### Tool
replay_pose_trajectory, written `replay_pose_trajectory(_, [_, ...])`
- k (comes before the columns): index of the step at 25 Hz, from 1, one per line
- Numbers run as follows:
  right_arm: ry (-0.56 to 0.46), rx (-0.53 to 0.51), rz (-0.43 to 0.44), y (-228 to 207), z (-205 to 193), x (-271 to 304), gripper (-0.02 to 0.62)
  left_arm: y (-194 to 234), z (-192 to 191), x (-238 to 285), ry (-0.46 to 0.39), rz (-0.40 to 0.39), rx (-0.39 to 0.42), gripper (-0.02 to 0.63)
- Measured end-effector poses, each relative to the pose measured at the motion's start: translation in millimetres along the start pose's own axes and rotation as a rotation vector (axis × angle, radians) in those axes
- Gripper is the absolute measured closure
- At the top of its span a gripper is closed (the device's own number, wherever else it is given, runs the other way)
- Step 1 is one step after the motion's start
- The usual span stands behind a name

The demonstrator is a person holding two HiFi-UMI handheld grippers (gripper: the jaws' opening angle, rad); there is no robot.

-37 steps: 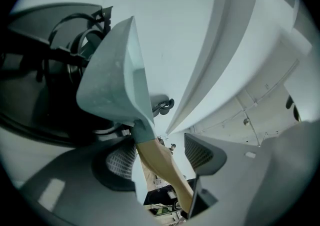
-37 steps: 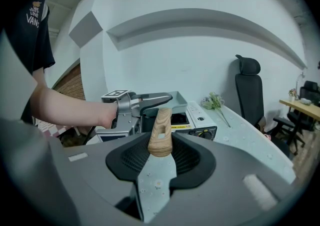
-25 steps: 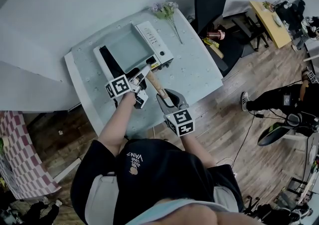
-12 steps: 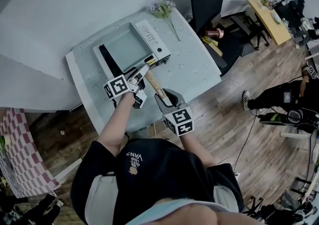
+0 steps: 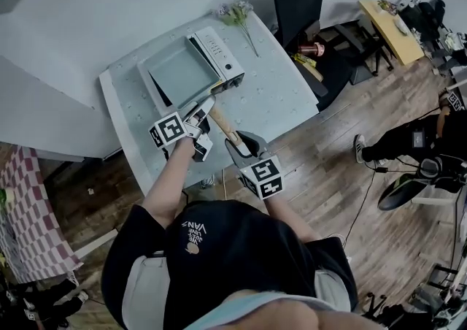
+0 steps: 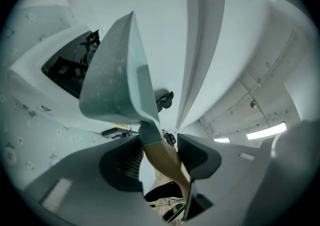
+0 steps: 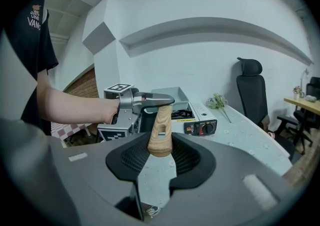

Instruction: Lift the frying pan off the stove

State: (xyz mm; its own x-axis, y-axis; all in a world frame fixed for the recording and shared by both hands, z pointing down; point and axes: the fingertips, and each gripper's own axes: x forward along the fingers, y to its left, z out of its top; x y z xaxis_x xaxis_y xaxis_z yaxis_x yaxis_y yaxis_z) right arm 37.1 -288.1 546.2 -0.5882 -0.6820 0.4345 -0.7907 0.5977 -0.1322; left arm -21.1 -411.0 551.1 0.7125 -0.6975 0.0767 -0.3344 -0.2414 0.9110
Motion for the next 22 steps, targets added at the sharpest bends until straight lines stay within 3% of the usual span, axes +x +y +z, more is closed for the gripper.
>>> replay_pose_trajectory(22, [-0.016,-0.042,0.119,43,-44,-100,0.463,-41,-90,-70,-0.093,0.053,0.007,0.396])
